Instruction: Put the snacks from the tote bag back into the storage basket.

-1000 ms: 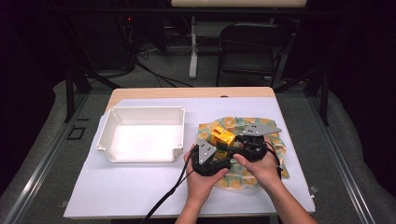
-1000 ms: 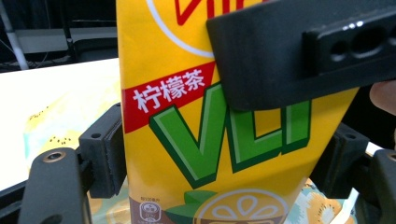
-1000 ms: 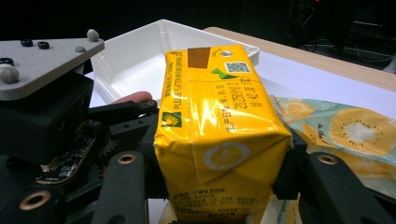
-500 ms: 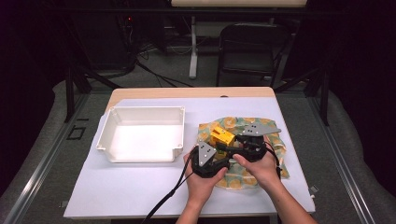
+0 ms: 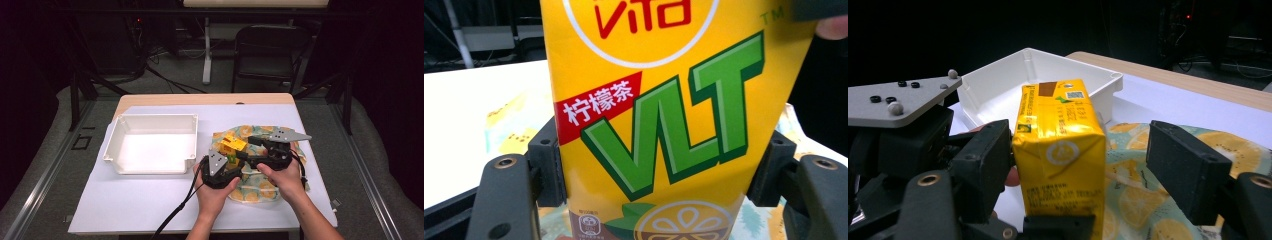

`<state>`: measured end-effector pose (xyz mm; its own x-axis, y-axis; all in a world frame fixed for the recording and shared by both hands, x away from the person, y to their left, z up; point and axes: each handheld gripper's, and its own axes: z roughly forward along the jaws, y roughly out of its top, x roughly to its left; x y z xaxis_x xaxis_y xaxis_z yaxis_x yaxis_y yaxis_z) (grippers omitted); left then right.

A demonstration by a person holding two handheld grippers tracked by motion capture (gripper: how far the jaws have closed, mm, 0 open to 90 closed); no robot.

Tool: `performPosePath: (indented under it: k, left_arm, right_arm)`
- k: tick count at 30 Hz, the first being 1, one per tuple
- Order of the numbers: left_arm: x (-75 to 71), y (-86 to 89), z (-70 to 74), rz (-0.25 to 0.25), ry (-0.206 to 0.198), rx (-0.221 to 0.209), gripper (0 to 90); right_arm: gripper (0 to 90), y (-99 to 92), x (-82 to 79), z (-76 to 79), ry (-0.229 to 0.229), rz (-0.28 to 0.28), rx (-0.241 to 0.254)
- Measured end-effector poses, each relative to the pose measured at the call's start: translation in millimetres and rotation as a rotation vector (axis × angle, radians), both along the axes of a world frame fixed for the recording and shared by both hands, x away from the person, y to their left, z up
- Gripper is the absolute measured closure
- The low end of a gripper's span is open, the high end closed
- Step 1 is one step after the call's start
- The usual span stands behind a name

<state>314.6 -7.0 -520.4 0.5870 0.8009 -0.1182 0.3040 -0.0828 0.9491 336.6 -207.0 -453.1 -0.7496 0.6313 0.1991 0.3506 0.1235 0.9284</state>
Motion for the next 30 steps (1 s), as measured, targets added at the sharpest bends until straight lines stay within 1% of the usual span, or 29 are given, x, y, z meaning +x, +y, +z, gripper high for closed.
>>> performPosePath:
  k: [1, 3, 6, 9, 15, 16, 18, 19, 20, 21, 23, 26, 27, 30]
  left_arm:
    - [0.7, 0.9, 0.1, 0.004, 0.001, 0.001, 29.8]
    - [1.8, 2.9, 0.5, 0.014, 0.006, 0.002, 29.8]
    - [3.0, 6.5, 0.4, 0.025, 0.003, 0.001, 29.8]
    - [3.7, 10.6, 0.2, 0.039, 0.005, 0.002, 29.8]
    - [4.2, 19.1, 2.0, 0.055, 0.002, -0.006, 29.8]
    - [4.2, 19.9, 2.4, 0.058, 0.002, -0.005, 29.8]
    - [3.8, 22.8, 2.8, 0.063, 0.0, -0.012, 29.8]
    - [3.8, 23.6, 2.6, 0.065, 0.0, -0.014, 29.8]
    - [3.8, 24.9, 2.4, 0.067, 0.0, -0.017, 29.8]
    - [3.7, 25.8, 2.0, 0.07, 0.001, -0.017, 29.8]
    - [3.6, 27.6, 1.3, 0.072, 0.005, -0.019, 29.9]
    - [3.2, 29.9, 0.7, 0.077, 0.001, -0.02, 29.9]
    - [2.7, 30.7, 1.0, 0.079, 0.0, -0.022, 29.8]
    - [1.4, 32.7, 2.8, 0.083, -0.009, -0.022, 29.9]
  right_arm:
    - [25.1, -2.1, -0.6, 0.2, -0.002, -0.008, -0.005]
    - [24.1, -5.6, -1.8, -0.4, -0.003, -0.019, 0.005]
    - [23.4, -12.6, -2.2, -0.6, -0.006, -0.039, 0.005]
    - [22.5, -18.3, -2.8, -0.5, -0.006, -0.054, 0.032]
    - [20.6, -29.3, -7.0, -2.4, -0.006, -0.073, 0.016]
    - [20.1, -31.6, -7.9, -4.1, -0.004, -0.087, 0.025]
    - [19.8, -37.8, -8.9, -7.1, 0.002, -0.098, 0.016]
    - [19.7, -39.1, -9.5, -8.6, 0.002, -0.111, 0.022]
    - [19.4, -41.8, -9.9, -9.5, 0.007, -0.109, 0.012]
    - [19.3, -45.1, -10.6, -11.8, 0.011, -0.12, 0.009]
    - [19.2, -49.4, -11.6, -15.2, 0.011, -0.135, 0.007]
    - [19.1, -57.7, -14.7, -21.1, 0.022, -0.164, 0.01]
    - [19.0, -60.6, -15.7, -22.3, 0.023, -0.165, 0.002]
    - [18.9, -67.0, -19.7, -26.8, 0.028, -0.181, 0.002]
